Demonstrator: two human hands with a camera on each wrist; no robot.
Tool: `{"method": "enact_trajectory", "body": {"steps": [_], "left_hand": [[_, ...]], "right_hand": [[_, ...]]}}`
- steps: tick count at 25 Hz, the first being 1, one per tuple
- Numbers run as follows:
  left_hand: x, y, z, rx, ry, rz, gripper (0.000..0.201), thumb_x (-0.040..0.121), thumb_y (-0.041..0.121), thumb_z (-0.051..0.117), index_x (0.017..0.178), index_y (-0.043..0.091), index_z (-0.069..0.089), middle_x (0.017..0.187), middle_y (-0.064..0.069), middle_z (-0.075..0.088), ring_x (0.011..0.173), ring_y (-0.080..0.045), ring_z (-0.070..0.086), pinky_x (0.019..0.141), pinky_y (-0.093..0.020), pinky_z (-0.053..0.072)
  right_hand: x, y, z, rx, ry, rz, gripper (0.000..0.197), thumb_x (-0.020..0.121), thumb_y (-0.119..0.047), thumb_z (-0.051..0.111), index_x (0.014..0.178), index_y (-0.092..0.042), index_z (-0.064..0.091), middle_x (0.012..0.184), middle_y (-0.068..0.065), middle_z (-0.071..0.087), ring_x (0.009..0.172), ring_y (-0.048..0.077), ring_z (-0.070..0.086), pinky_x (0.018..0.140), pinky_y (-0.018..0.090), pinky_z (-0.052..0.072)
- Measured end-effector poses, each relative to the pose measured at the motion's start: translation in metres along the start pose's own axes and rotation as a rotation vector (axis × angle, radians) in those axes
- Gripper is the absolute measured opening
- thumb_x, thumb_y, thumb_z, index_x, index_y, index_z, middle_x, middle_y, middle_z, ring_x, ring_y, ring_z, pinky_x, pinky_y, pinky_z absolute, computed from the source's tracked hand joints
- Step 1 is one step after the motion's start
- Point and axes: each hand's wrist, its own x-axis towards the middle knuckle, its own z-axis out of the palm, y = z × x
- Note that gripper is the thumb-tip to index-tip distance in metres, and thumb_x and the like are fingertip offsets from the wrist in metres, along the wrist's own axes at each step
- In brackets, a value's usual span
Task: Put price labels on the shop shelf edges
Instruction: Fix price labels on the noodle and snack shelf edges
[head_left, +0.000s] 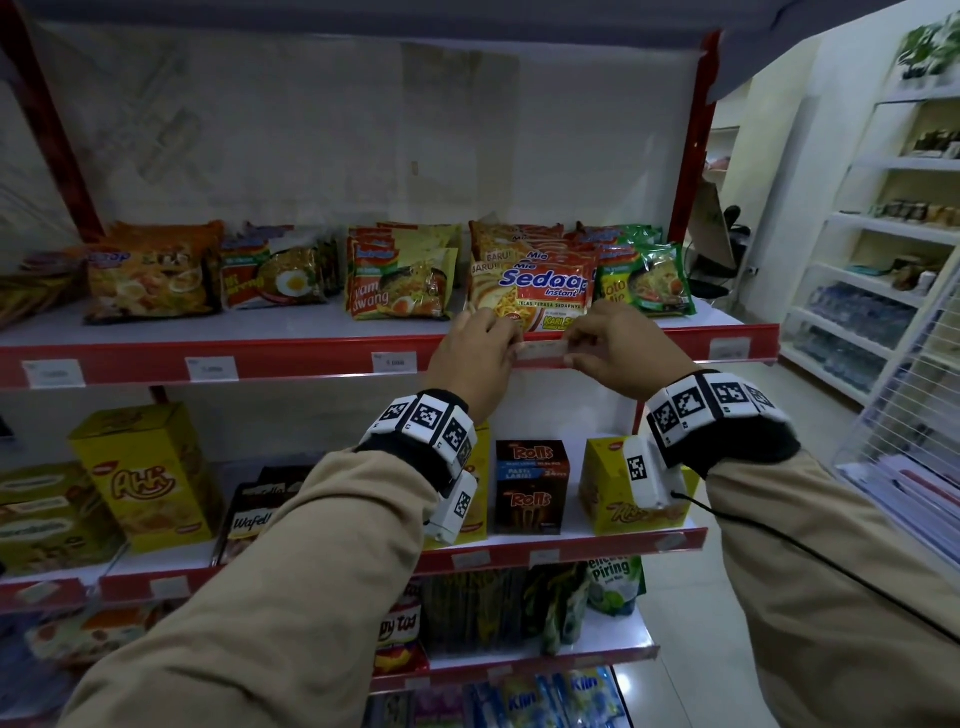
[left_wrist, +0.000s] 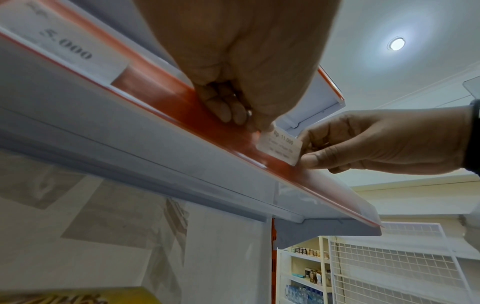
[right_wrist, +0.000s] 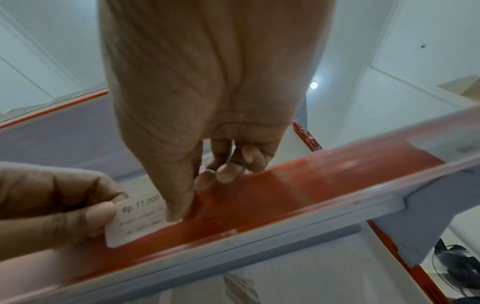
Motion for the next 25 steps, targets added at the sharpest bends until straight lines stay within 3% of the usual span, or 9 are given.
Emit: {"method": "enact_trajectory", "body": {"steps": [6, 10, 25], "left_hand": [[0.0002, 0.0017, -0.0008, 0.005, -0.018, -0.013, 0.020, 0.097, 0.022, 0.047, 0.108, 0.010, 0.059, 0.109, -0.008, 0.053, 0.107, -0.028, 0.043, 0.081, -0.037, 0.041], [0.0022, 0.0021, -0.0016, 0.022, -0.051, -0.029, 0.022, 0.099, 0.027, 0.045, 0.108, 0.012, 0.059, 0.111, -0.008, 0.053, 0.110, -0.028, 0.042, 0.083, -0.036, 0.040], [0.0018, 0.0015, -0.0006, 0.087, -0.059, -0.016, 0.027, 0.099, 0.027, 0.043, 0.110, 0.010, 0.061, 0.110, -0.010, 0.054, 0.112, -0.029, 0.042, 0.084, -0.039, 0.043]], "right_hand": [[-0.0015, -0.0014, 0.0008, -0.084, -0.051, 0.017, 0.026, 0.088, -0.032, 0.062, 0.110, -0.019, 0.065, 0.107, 0.009, 0.052, 0.104, 0.027, 0.045, 0.089, 0.038, 0.040], [-0.0026, -0.0015, -0.0007, 0.014, -0.012, 0.016, 0.020, 0.085, -0.029, 0.066, 0.104, -0.021, 0.065, 0.102, 0.005, 0.056, 0.100, 0.026, 0.049, 0.088, 0.037, 0.042], [-0.0025, -0.0036, 0.0026, -0.038, -0.022, 0.050, 0.019, 0.092, -0.027, 0.058, 0.106, -0.019, 0.067, 0.105, 0.009, 0.052, 0.105, 0.028, 0.045, 0.088, 0.036, 0.038]]}}
